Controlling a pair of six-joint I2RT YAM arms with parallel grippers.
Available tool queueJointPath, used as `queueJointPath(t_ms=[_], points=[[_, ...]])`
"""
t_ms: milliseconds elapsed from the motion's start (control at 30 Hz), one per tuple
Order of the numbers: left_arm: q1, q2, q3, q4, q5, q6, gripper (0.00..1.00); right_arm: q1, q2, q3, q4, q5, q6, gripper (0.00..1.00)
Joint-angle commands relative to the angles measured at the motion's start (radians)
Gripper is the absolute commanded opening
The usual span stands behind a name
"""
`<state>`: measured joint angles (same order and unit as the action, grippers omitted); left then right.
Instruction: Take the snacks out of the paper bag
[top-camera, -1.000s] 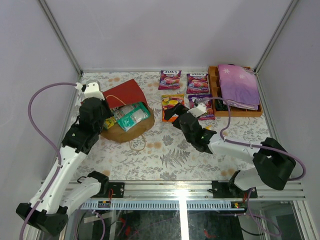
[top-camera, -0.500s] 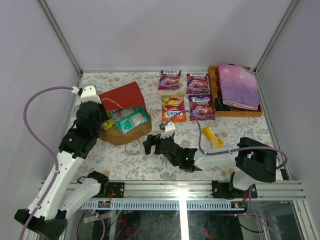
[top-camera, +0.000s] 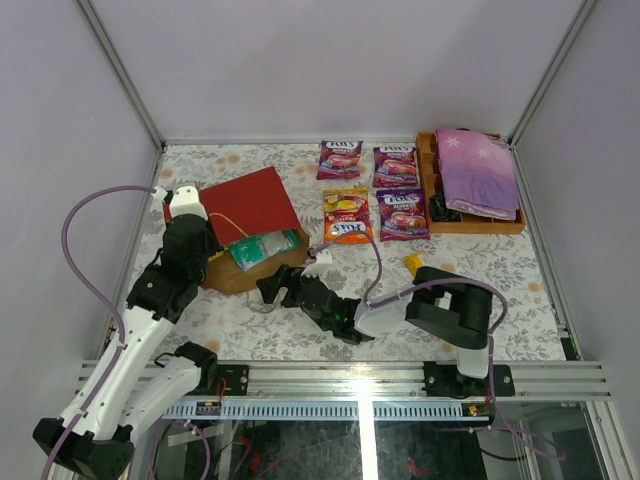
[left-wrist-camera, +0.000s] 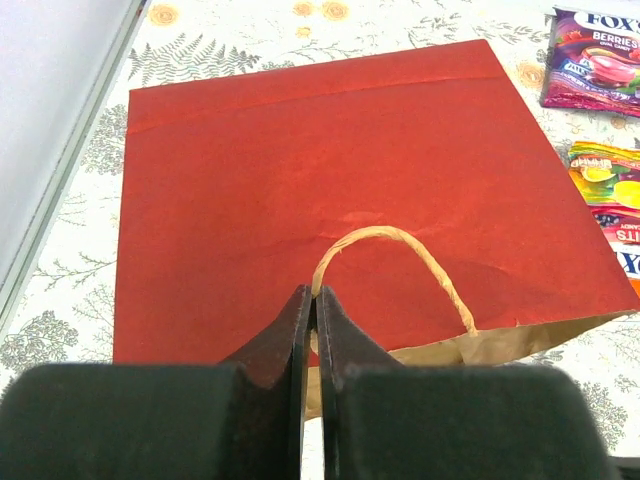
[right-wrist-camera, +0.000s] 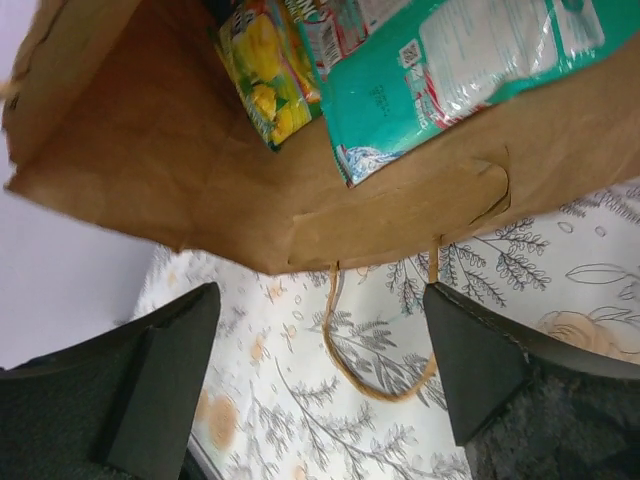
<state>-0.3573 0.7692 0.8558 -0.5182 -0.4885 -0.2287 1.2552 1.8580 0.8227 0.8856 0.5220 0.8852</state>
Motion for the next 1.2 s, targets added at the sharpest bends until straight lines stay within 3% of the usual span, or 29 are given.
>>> queueJointPath(t_ms=[0,100,333,500,667,1167], points=[[0.005,-0.022,-0.039,0.088,0.025,0.009,0.00,-0.032,0.104,0.058,0.217,0.063,0.332,0.88],[0.007,-0.023,-0.048,0.090,0.038,0.013,0.00,-0.042,0.202,0.094,0.297,0.074,0.450,0.82],[0.009,-0.027,-0.056,0.089,0.077,0.015,0.00,-0.044,0.327,0.205,0.269,0.167,0.639,0.80],[0.011,-0.025,-0.061,0.087,0.079,0.020,0.00,-0.054,0.392,0.293,0.033,0.256,0.862,0.79],[0.015,-0.025,-0.061,0.086,0.094,0.022,0.00,-0.055,0.368,0.382,-0.380,0.278,1.029,0.79],[0.030,-0.003,-0.060,0.086,0.154,0.019,0.00,-0.111,0.478,0.620,-0.690,0.305,1.097,0.52]])
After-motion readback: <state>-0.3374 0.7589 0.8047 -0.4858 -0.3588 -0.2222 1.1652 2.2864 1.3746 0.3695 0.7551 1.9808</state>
